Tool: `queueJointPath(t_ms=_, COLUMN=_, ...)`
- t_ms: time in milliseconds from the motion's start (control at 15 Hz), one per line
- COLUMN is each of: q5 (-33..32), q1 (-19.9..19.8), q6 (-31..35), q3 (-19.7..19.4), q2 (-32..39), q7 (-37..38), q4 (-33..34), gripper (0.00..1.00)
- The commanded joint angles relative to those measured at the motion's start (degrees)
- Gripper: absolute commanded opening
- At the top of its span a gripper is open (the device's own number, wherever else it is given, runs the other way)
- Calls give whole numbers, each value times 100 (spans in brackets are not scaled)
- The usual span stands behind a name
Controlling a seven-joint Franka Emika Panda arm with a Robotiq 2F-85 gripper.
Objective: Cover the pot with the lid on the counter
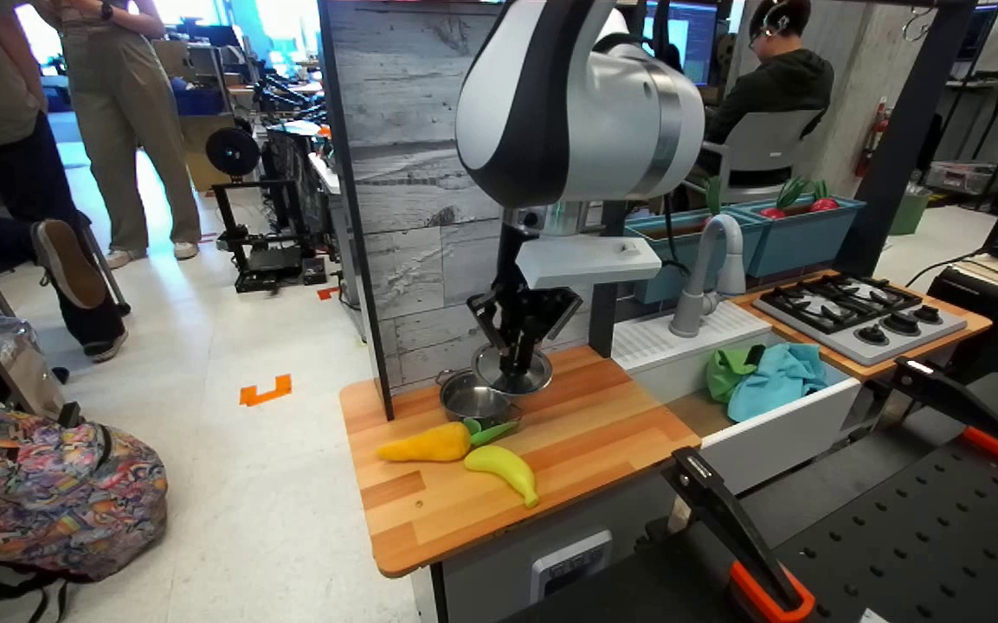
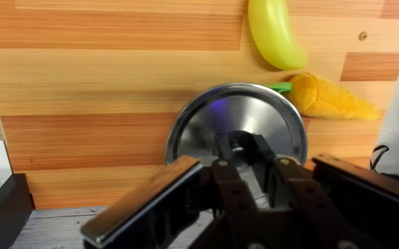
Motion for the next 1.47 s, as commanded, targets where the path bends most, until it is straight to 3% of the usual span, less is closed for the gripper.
queueJointPath(t_ms=0, q5=-115, q1=65, q6=-52, q3=19, q2=152, q7=52, q4=262, gripper=5)
queueJointPath(t_ms=1400, q5=-178, q1=357, q6=-502, q3=-170, q2=1493, q7=199, q4=1988, gripper=5)
